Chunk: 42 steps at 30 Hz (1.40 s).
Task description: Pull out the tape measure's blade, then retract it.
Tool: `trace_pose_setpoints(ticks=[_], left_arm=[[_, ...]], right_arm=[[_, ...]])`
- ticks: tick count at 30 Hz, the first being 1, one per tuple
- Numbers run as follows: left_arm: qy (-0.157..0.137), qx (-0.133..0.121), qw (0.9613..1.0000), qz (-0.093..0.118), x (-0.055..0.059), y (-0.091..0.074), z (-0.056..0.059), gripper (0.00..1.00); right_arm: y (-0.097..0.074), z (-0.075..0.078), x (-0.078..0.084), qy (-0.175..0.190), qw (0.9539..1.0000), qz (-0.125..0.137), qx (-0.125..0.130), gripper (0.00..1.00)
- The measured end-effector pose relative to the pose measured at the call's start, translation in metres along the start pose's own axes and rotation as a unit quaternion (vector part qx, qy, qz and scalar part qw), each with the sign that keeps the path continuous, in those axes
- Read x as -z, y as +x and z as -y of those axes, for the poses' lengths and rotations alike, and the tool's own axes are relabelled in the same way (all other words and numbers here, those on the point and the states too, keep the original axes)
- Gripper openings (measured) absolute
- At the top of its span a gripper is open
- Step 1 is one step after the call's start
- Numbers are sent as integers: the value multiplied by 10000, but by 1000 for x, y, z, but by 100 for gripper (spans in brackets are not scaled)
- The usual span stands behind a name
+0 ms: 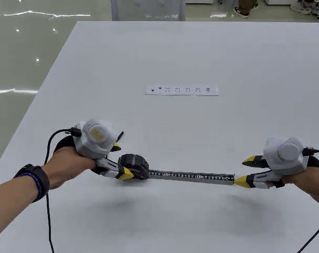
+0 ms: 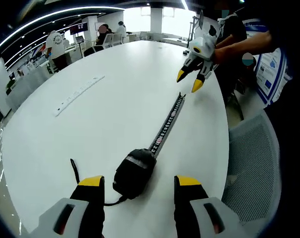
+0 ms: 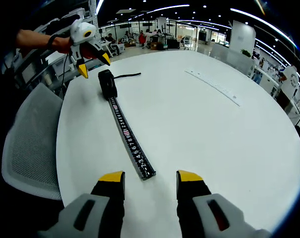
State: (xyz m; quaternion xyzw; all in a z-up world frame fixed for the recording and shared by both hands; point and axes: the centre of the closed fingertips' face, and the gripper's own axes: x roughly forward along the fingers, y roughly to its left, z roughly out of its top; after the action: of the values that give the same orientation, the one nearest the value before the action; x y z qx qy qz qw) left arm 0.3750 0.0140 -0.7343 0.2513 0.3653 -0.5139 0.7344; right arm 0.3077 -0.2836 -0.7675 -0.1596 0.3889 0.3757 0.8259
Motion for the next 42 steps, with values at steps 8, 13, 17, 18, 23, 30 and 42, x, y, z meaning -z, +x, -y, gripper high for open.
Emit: trace_pose_setpoints(ticks=[8,13,17,18,23,30,42], left_arm=[[-370,-172,9988,260,8,-13,9,58],[-663,-264,9962,507,10,-22,19,60],[-761,-356,9949,567,17,-28,27,61],[-800,-367,9944,582,18,-29,29,61],[-1009,-463,9914,700,26,-36,38,63],[-1345,-599,9850,899,35,-44,49,65],[-1561,-734,9798,1008,44,-50,57,66]], right_arm=[[-12,-6,4,321,9991,239,146,46],[-21,-15,2,464,9976,463,221,48],[-26,-21,4,614,9958,599,331,51],[-26,-23,5,640,9954,626,335,52],[-30,-35,13,793,9937,699,374,54],[-37,-50,17,1036,9897,859,479,58],[-41,-69,20,1298,9842,1055,584,60]])
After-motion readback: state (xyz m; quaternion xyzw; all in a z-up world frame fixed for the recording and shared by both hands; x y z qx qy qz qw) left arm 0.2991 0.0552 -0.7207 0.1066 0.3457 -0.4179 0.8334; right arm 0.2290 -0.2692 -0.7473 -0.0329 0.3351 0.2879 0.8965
